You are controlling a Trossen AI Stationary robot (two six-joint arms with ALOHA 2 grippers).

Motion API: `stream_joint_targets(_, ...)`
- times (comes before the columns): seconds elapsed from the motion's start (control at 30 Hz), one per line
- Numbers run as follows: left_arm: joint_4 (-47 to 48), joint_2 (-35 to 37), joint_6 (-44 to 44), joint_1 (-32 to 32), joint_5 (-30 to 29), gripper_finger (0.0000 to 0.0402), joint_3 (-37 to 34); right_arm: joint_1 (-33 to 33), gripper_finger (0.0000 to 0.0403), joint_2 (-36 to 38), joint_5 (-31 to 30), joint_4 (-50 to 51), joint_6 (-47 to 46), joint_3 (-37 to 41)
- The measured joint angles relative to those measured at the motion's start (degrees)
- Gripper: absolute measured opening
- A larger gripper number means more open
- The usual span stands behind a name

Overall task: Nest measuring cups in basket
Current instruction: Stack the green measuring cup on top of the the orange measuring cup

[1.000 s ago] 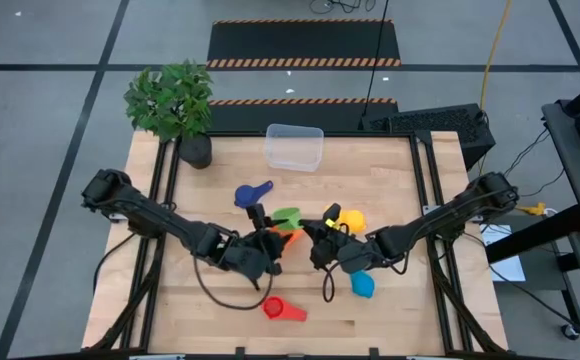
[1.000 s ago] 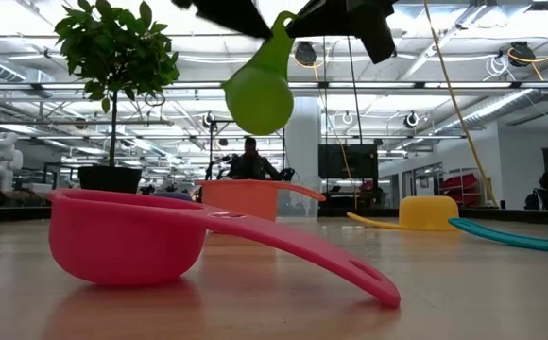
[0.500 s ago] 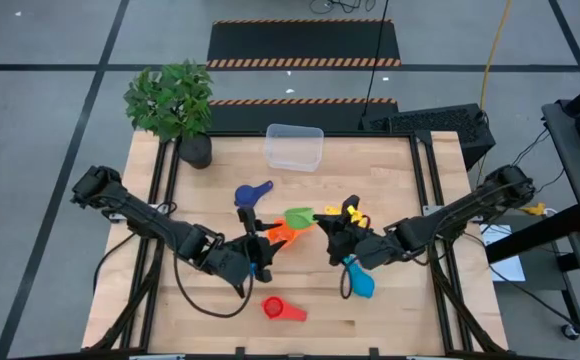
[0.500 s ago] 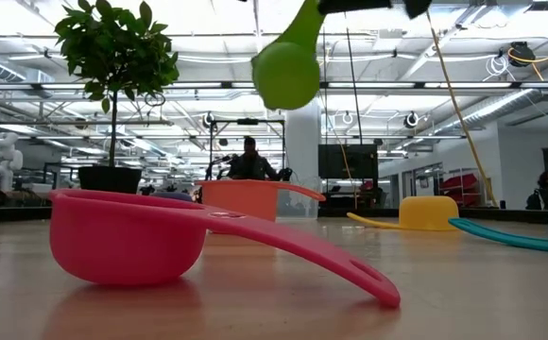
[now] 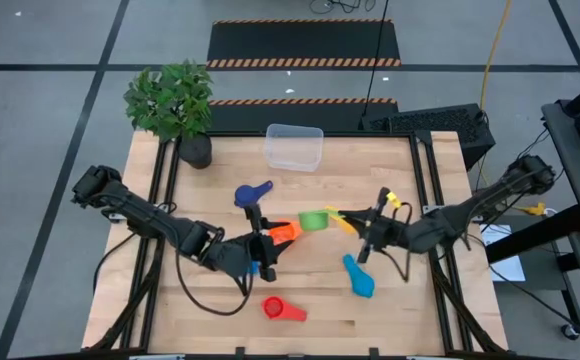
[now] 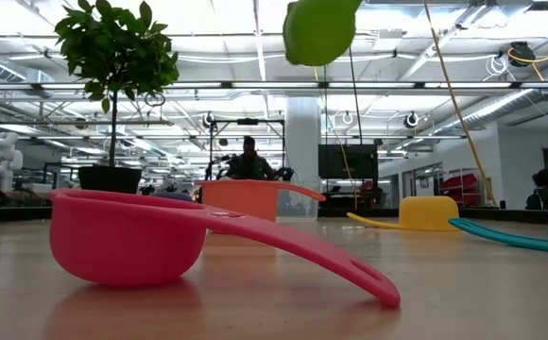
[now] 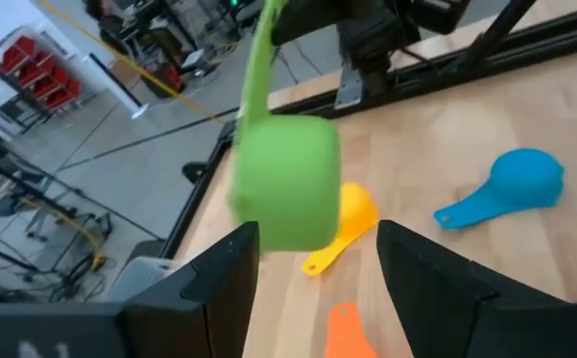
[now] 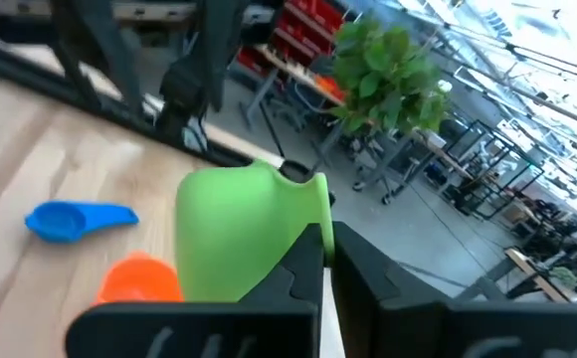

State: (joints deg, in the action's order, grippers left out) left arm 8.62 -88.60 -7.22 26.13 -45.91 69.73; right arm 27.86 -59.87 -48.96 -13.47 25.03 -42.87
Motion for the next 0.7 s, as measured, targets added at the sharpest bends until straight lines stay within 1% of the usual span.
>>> stream_joint_targets(0.1, -1.6, -0.02, -0.43, -0.06, 0.88, 0.0209, 0.0, 0.56, 0.0, 3.13, 0.27, -2.47, 0.67, 2.34)
stream_joint_targets(0.2, -2.67, -0.04, -0.49, -0.02, 0.94, 0.0209, 0.0, 1.2, 0.0, 5.94, 2.81, -5.21, 1.21, 4.06)
stream_joint_targets(0.33, -6.63, -0.06, 0.09, -0.19, 1.62, 0.0209, 0.0, 2.09, 0.0, 8.65, 4.23, -9.03, 2.72, 5.97)
stream_joint_targets(0.47, -10.37, -0.06, 0.19, -0.36, 5.39, 0.0209, 0.0, 3.2, 0.0, 10.08, 4.26, -9.65, 3.77, 6.16)
stream_joint_targets(0.53, -11.31, -0.06, 0.13, -0.15, 6.02, 0.0209, 0.0, 3.94, 0.0, 10.49, 4.45, -10.21, 4.85, 6.17)
stream_joint_targets(0.7, -11.83, -0.08, 0.0, 0.31, 6.18, 0.0209, 0.0, 5.25, 0.0, 11.03, 9.69, -12.54, 7.33, 6.19)
